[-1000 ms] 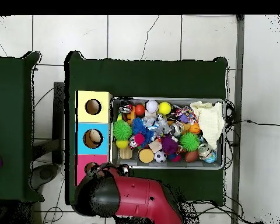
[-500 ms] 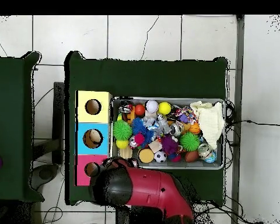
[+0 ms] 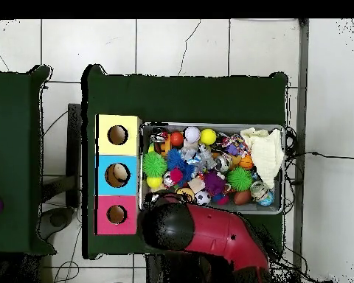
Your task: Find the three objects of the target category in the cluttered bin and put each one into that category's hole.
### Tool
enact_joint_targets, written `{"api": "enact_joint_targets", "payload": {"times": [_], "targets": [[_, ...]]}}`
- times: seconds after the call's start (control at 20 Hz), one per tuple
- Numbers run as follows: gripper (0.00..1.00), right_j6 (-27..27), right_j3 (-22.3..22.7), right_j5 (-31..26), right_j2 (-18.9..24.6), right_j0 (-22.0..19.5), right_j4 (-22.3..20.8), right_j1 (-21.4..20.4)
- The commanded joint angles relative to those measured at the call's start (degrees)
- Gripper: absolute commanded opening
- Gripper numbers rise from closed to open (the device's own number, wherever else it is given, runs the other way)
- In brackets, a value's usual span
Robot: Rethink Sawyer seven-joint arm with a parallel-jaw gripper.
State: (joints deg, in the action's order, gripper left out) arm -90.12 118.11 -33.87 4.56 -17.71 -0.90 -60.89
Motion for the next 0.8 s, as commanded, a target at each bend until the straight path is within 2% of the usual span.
{"api": "enact_joint_targets", "payload": {"times": [0.05,0.55,0.8], "targets": [[1.0,5.8,-4.6,4.0,6.7,-4.7,-5.8,5.5],[1.0,7.1,-9.5,6.7,10.2,-11.7,-13.6,11.3],[1.0,11.2,-13.1,3.6,14.2,-18.2,-16.3,14.7]]}}
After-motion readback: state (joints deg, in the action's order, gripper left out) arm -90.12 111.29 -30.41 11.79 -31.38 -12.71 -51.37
